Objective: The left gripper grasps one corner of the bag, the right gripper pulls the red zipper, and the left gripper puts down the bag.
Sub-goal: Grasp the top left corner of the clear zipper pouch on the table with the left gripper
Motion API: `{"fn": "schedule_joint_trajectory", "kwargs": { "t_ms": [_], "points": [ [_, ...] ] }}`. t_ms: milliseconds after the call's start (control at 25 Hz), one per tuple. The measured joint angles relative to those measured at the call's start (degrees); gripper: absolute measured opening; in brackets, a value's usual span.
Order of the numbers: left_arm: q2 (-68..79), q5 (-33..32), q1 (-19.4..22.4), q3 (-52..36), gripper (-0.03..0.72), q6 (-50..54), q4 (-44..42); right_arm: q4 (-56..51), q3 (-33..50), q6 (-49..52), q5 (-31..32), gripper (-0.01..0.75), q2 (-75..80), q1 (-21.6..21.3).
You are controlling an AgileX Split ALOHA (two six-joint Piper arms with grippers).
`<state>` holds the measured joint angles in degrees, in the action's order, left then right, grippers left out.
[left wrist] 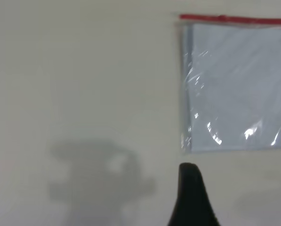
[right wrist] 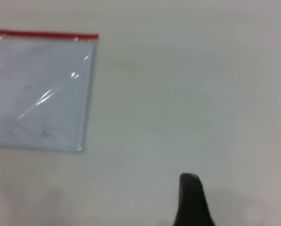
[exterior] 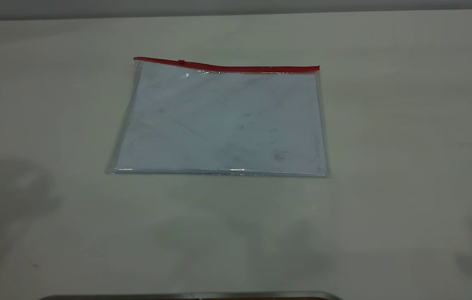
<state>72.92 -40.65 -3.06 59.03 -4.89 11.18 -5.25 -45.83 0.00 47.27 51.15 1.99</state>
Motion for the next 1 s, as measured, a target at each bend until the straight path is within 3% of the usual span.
{"fn": "schedule_joint_trajectory", "kwargs": {
  "t_ms": [160, 480, 840, 1000],
  "points": [
    [12.25, 3.8, 0.0, 4.24, 0.578, -8.06, 6.16, -1.6, 0.0, -3.06, -4.01, 0.557, 7.72, 0.0],
    [36.64, 4.72, 0.09, 18.24, 0.578, -21.38, 13.78, -1.7, 0.0, -6.58, -10.32, 0.557, 18.88, 0.0],
    [55.32, -6.85, 4.88, 37.41, 0.578, -29.22, 20.52, -1.7, -0.06, -8.24, -13.17, 0.557, 21.39, 0.0],
    [60.15, -7.52, 5.13, 40.28, 0.578, -38.81, 23.36, -1.7, -0.08, -8.67, -13.3, 0.557, 21.39, 0.0]
  ]
}}
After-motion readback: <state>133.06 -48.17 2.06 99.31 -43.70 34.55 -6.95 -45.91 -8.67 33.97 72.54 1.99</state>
